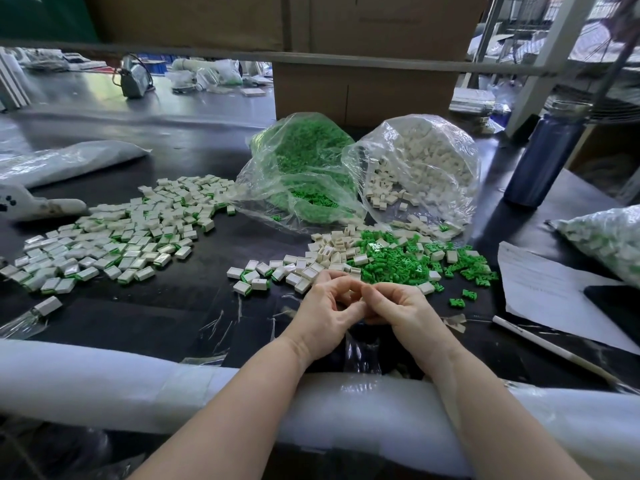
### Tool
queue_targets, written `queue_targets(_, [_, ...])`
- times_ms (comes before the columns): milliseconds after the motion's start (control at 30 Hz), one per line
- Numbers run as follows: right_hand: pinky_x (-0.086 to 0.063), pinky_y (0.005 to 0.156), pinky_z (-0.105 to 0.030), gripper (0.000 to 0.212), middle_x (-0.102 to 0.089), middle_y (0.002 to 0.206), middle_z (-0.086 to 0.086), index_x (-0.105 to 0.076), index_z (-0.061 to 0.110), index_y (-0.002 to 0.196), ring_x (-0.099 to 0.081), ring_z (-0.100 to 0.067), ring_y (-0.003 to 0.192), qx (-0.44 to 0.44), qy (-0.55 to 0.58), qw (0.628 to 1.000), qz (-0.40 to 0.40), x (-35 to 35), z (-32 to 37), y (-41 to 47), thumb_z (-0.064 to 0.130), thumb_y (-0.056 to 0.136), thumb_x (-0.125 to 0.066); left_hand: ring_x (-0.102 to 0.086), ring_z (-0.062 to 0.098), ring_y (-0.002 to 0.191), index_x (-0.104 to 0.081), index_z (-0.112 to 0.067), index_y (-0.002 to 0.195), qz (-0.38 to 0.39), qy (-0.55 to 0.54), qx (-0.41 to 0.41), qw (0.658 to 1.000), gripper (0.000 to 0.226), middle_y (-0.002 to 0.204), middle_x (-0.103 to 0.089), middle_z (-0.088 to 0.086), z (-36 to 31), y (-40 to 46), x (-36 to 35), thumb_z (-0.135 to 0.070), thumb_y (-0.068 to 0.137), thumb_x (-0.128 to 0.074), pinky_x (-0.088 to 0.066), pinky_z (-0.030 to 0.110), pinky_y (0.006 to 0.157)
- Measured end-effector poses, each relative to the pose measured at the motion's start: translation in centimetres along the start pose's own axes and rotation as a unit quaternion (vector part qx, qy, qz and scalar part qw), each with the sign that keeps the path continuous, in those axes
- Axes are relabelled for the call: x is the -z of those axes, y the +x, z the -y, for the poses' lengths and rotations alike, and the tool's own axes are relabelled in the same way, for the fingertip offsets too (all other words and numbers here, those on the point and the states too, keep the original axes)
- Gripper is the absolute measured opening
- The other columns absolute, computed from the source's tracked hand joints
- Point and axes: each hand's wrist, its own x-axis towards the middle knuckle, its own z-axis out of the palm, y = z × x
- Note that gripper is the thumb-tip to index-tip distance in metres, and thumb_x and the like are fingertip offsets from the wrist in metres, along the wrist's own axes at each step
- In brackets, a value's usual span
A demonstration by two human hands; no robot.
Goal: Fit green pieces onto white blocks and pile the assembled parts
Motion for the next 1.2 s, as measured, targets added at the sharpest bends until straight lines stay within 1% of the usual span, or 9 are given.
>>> queue_targets(133, [-0.053, 0.065, -0.018, 0.013, -0.066, 0.078, -0.008, -0.065, 0.004, 0.087, -0.062, -0.01, 0.071, -0.017, 0.021, 1.0, 0.01, 0.09, -0.1, 0.17, 0.014, 0.089, -0.056, -0.048, 0.004, 0.079, -0.067, -0.01, 0.091, 0.016, 0.018, -0.006, 1.0, 0.008, 0.111, -0.044, 0.011, 0.0, -0.1, -0.05, -0.007, 0.084, -0.065, -0.04, 0.005, 0.074])
queue_targets(233, [-0.051, 0.058, -0.016, 0.008, -0.065, 0.07, 0.0, -0.064, 0.008, 0.086, -0.062, -0.005, 0.063, -0.022, 0.025, 0.999, 0.015, 0.28, -0.13, 0.2, 0.014, 0.088, -0.058, -0.045, 0.006, 0.076, -0.067, -0.012, 0.091, 0.026, 0.029, -0.011, 0.999, 0.009, 0.107, -0.044, 0.007, -0.09, -0.18, 0.01, -0.007, 0.084, -0.065, -0.04, 0.006, 0.073])
queue_targets(400, [-0.047, 0.054, -0.016, 0.014, -0.064, 0.065, -0.005, -0.071, 0.007, 0.084, -0.057, -0.008, 0.059, -0.02, 0.027, 0.999, 0.016, 0.3, -0.08, 0.06, 0.012, 0.088, -0.059, -0.048, 0.007, 0.078, -0.063, -0.021, 0.085, 0.034, 0.037, -0.015, 0.999, 0.016, 0.101, -0.043, 0.002, -0.08, -0.18, -0.03, -0.005, 0.084, -0.064, -0.041, 0.006, 0.073])
queue_targets(500, [-0.043, 0.052, -0.017, 0.015, -0.059, 0.063, -0.008, -0.073, 0.008, 0.08, -0.05, -0.011, 0.056, -0.02, 0.039, 0.999, 0.01, 0.26, -0.05, 0.06, 0.01, 0.086, -0.06, -0.05, 0.011, 0.078, -0.062, -0.018, 0.086, 0.043, 0.047, -0.021, 0.998, 0.014, 0.096, -0.044, -0.002, 0.17, -0.15, -0.06, -0.004, 0.085, -0.062, -0.043, 0.012, 0.075])
queue_targets(600, [-0.039, 0.052, -0.019, 0.014, -0.055, 0.065, -0.013, -0.074, 0.007, 0.078, -0.046, -0.013, 0.056, -0.02, 0.041, 0.999, 0.006, 0.28, 0.01, 0.04, 0.012, 0.084, -0.061, -0.051, 0.015, 0.078, -0.06, -0.015, 0.088, 0.051, 0.061, -0.028, 0.996, 0.012, 0.095, -0.045, -0.002, 0.41, -0.09, -0.15, -0.004, 0.085, -0.061, -0.047, 0.019, 0.079])
queue_targets(700, [-0.038, 0.053, -0.021, 0.016, -0.055, 0.07, -0.016, -0.073, 0.005, 0.079, -0.045, -0.016, 0.058, -0.02, 0.047, 0.999, 0.004, 0.28, 0.05, -0.06, 0.018, 0.079, -0.064, -0.056, 0.028, 0.086, -0.06, -0.015, 0.089, 0.056, 0.073, -0.031, 0.995, 0.01, 0.1, -0.047, 0.007, 0.48, -0.07, -0.26, -0.005, 0.086, -0.06, -0.049, 0.034, 0.086])
queue_targets(833, [-0.039, 0.052, -0.019, 0.02, -0.055, 0.071, -0.016, -0.073, 0.006, 0.077, -0.046, -0.016, 0.058, -0.02, 0.057, 0.998, 0.005, 0.15, 0.15, -0.04, 0.024, 0.072, -0.065, -0.058, 0.036, 0.092, -0.059, -0.013, 0.09, 0.062, 0.065, -0.026, 0.996, 0.01, 0.105, -0.049, 0.016, 0.46, -0.06, -0.24, -0.004, 0.086, -0.058, -0.047, 0.048, 0.089])
queue_targets(1033, [-0.04, 0.054, -0.02, 0.017, -0.057, 0.073, -0.018, -0.074, 0.007, 0.077, -0.047, -0.018, 0.06, -0.024, 0.067, 0.997, 0.009, 0.21, 0.14, -0.07, 0.021, 0.073, -0.065, -0.055, 0.034, 0.093, -0.058, -0.013, 0.091, 0.065, 0.078, -0.032, 0.994, 0.011, 0.102, -0.049, 0.016, 0.62, -0.01, -0.28, -0.004, 0.086, -0.057, -0.045, 0.048, 0.09])
queue_targets(1200, [-0.042, 0.053, -0.018, 0.018, -0.059, 0.067, -0.012, -0.074, 0.009, 0.077, -0.05, -0.012, 0.057, -0.019, 0.072, 0.997, 0.023, 0.21, 0.2, -0.11, 0.023, 0.073, -0.064, -0.056, 0.036, 0.092, -0.056, -0.013, 0.089, 0.072, 0.073, -0.029, 0.994, 0.012, 0.102, -0.05, 0.02, 0.54, 0.0, -0.19, -0.002, 0.086, -0.055, -0.046, 0.048, 0.09])
